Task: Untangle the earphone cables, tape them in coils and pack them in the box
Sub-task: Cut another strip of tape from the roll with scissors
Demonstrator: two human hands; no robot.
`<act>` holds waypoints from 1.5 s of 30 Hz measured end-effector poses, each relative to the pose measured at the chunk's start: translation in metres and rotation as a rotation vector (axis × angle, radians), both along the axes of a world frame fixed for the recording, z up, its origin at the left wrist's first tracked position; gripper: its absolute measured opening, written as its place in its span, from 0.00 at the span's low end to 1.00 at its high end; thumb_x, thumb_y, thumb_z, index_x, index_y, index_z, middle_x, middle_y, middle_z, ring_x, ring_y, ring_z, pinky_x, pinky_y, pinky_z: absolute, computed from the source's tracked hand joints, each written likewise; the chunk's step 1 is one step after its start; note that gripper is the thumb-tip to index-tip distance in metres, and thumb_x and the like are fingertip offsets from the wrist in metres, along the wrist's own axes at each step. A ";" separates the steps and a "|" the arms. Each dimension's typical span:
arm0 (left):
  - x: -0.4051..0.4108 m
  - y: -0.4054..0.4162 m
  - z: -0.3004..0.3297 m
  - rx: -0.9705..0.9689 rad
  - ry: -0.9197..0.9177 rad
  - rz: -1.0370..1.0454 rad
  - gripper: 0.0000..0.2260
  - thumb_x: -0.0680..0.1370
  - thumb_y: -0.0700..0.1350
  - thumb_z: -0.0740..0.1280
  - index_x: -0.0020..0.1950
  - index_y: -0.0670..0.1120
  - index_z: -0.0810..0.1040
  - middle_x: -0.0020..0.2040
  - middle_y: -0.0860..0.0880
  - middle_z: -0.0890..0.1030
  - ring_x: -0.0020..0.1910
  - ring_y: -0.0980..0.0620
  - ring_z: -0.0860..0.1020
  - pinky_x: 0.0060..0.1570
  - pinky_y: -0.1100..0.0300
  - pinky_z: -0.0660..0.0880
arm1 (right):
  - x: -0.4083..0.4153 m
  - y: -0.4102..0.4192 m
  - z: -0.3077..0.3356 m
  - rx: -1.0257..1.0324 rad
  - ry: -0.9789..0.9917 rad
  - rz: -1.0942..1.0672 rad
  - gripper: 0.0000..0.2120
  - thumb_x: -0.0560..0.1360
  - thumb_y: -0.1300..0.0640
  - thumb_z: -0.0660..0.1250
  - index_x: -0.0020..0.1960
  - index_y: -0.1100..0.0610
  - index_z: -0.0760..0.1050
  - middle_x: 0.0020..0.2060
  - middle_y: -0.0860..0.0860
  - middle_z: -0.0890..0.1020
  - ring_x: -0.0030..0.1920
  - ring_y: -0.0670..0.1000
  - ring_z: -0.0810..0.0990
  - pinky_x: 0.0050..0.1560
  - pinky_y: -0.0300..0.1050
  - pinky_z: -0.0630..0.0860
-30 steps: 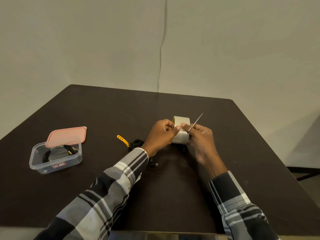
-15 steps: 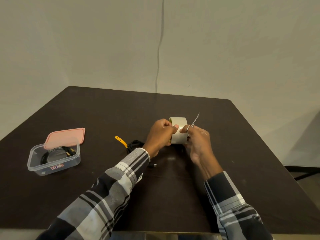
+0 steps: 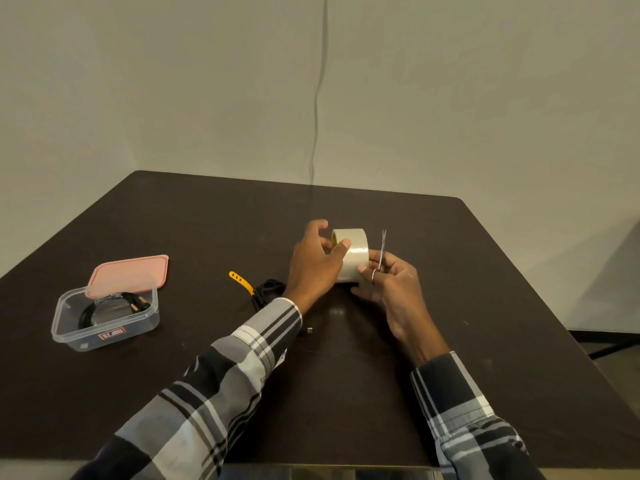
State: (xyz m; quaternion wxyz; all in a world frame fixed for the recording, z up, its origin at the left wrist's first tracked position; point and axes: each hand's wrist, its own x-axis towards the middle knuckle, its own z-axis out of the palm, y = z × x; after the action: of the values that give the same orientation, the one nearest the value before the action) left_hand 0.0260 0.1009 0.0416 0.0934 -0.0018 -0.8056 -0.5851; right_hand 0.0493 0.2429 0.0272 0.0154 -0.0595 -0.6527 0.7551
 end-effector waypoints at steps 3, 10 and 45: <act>0.002 -0.003 0.003 -0.456 0.277 -0.010 0.18 0.81 0.49 0.63 0.71 0.49 0.71 0.72 0.49 0.66 0.64 0.48 0.74 0.58 0.50 0.75 | -0.001 -0.008 0.001 0.042 0.044 -0.029 0.08 0.77 0.67 0.69 0.54 0.59 0.81 0.45 0.54 0.86 0.51 0.55 0.86 0.49 0.52 0.85; 0.013 -0.003 -0.002 -0.818 0.542 -0.052 0.13 0.80 0.42 0.64 0.64 0.44 0.78 0.66 0.46 0.76 0.66 0.46 0.74 0.53 0.50 0.80 | 0.003 -0.013 0.003 0.080 0.169 -0.050 0.08 0.78 0.65 0.69 0.50 0.54 0.81 0.42 0.50 0.87 0.47 0.50 0.86 0.44 0.43 0.83; 0.001 0.017 -0.006 -0.698 0.487 -0.045 0.03 0.79 0.43 0.66 0.50 0.44 0.74 0.53 0.48 0.78 0.37 0.56 0.74 0.30 0.73 0.58 | -0.001 -0.012 -0.003 0.049 0.260 -0.075 0.14 0.78 0.72 0.65 0.49 0.54 0.81 0.41 0.47 0.86 0.42 0.43 0.85 0.39 0.38 0.82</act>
State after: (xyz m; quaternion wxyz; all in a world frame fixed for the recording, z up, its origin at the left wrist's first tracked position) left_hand 0.0270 0.1176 0.0353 0.2621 -0.1889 -0.9094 -0.2618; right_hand 0.0484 0.2310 0.0241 0.1295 0.0149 -0.6608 0.7391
